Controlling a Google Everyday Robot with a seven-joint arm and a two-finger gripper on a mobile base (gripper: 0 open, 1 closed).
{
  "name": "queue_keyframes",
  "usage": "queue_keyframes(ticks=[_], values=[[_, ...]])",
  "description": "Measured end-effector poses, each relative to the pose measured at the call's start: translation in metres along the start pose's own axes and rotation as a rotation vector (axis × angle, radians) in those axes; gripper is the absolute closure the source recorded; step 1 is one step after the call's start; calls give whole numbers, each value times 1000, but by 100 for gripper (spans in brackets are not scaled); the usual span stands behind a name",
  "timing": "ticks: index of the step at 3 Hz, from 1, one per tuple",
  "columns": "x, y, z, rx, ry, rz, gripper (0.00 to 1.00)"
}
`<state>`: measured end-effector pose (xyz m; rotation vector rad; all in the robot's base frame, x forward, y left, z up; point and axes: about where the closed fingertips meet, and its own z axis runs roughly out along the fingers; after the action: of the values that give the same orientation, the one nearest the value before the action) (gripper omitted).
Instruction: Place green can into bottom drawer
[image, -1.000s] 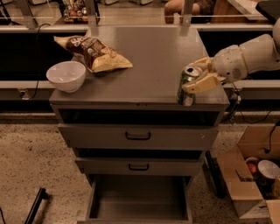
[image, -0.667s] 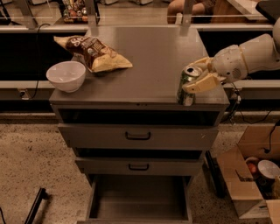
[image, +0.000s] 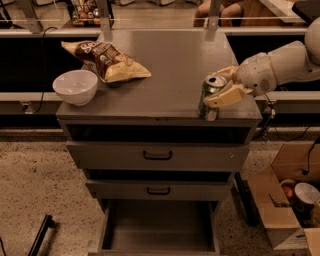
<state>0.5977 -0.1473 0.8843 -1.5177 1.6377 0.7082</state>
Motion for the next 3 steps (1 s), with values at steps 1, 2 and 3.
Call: queue_keyframes(ticks=[1, 2, 3], values=[[-20, 25, 14, -48, -81, -76, 100], [-56, 63, 17, -127, -146, -231, 100], [-57, 63, 20, -131, -148, -242, 100]])
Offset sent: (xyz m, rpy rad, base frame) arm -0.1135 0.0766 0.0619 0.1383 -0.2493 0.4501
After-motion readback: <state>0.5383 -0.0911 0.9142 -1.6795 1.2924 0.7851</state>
